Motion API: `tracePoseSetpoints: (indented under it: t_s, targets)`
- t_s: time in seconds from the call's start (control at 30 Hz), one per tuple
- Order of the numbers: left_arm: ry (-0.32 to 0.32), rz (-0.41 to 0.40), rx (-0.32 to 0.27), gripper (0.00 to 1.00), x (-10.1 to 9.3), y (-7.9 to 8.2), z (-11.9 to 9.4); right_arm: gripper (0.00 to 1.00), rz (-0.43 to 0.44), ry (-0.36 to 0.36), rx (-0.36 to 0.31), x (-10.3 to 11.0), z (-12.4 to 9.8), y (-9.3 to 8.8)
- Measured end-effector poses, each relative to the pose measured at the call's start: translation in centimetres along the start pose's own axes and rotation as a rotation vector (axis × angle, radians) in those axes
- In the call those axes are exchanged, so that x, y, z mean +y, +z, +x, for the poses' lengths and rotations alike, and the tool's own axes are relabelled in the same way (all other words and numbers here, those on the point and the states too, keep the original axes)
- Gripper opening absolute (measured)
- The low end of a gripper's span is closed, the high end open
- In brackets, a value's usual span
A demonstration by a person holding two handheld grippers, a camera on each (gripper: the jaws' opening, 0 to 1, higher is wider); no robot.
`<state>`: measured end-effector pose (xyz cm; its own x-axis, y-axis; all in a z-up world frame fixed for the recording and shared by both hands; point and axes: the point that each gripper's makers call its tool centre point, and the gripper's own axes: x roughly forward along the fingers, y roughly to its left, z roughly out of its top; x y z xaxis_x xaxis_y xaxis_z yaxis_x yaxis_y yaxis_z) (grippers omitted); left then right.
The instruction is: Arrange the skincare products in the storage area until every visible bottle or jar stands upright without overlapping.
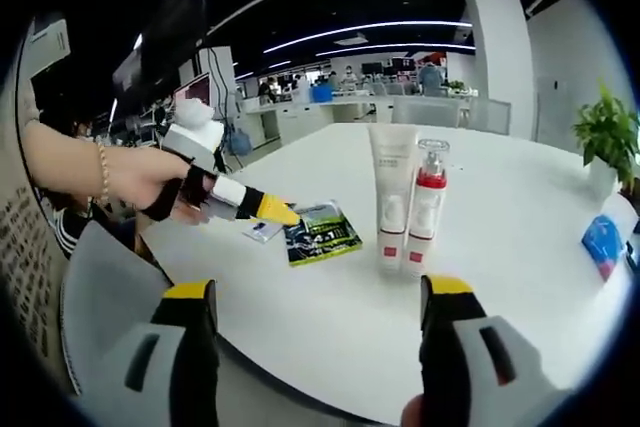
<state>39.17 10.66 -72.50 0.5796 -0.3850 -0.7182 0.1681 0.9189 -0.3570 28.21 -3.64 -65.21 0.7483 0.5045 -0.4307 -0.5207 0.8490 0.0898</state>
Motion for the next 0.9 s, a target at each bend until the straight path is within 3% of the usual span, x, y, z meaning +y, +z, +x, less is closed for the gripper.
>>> tracePoseSetpoints:
  t_s: [0.2,0.33,0.4,0.53,0.7,0.9]
  targets:
    - [0.03,-0.018,0.021,0.97,-0.9,0.7,2.8,0.84,0.006,-0.02,0.009,-0.7,0.0,-0.2]
    - [0.084,-0.026,0.005,0.97,-1.0,1.6,4.9,0.84,0.033,-0.023,0.008,-0.9,0.0,-0.2]
    - [0.108,-0.048,0.042,0.97,-0.9,1.4,5.9,0.84,0.036,-0.023,0.01,-0.9,0.0,-0.3]
    - [0.161,-0.074,0.028,0.97,-0.8,2.0,6.9,0.84,0.042,-0.03,0.014,-1.0,0.0,-0.3]
    - [0.232,-0.138,0.042,0.97,-0.1,1.6,7.9,0.84,0.062,-0.044,0.013,-1.4,0.0,-0.4]
    - [0.33,-0.112,0.028,0.97,0.9,2.4,8.6,0.84,0.073,-0.054,0.018,-1.6,0.0,-0.5]
